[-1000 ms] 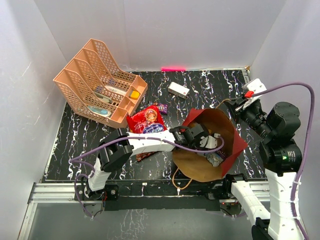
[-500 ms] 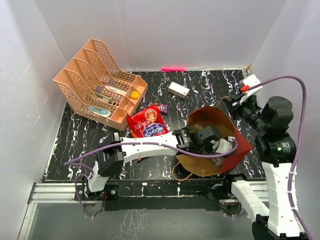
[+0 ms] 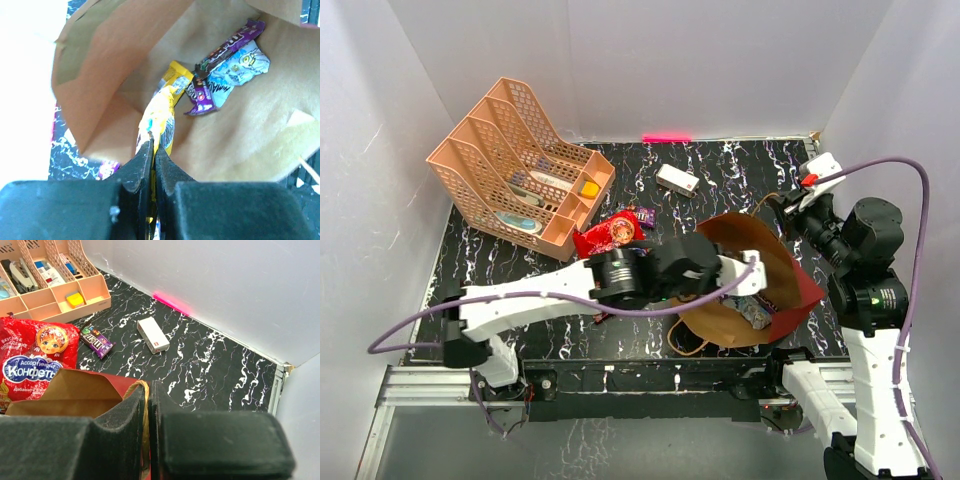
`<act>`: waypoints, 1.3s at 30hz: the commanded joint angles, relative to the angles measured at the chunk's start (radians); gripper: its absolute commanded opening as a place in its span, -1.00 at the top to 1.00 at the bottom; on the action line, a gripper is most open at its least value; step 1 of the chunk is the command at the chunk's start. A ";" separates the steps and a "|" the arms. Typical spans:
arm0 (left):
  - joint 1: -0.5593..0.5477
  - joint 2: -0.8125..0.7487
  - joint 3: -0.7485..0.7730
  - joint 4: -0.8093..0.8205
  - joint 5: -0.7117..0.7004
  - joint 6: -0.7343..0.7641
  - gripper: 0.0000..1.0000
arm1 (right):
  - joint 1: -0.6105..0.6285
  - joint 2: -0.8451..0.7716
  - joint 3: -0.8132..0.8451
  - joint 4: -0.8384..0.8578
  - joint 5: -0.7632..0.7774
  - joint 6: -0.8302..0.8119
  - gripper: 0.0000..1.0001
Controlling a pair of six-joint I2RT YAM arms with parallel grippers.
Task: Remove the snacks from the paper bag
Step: Take out the snack from the paper bag, then place the snack at the center of the board.
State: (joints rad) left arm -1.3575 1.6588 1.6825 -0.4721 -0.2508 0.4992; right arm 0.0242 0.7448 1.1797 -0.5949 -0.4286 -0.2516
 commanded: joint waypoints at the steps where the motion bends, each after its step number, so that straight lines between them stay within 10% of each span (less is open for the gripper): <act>1: 0.003 -0.176 -0.089 0.009 -0.055 -0.015 1.00 | 0.000 -0.014 -0.003 0.068 0.017 0.011 0.85; 12: 0.037 -0.525 -0.385 0.350 -0.240 -0.040 1.00 | -0.001 -0.023 -0.015 0.066 0.015 0.002 0.85; 18: 0.369 -0.488 -0.341 0.283 -0.140 -0.249 1.00 | 0.000 -0.026 -0.004 0.051 0.017 -0.005 0.85; 29: 0.732 -0.119 -0.163 0.139 0.174 -0.665 1.00 | 0.000 -0.031 0.012 0.042 0.002 -0.002 0.84; 39: 0.768 0.240 0.053 0.138 0.346 -0.738 1.00 | -0.001 -0.033 0.028 0.028 0.008 -0.011 0.85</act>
State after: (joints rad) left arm -0.5858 1.8408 1.6516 -0.3328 -0.0238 -0.1791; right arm 0.0242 0.7151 1.1652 -0.5980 -0.4217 -0.2565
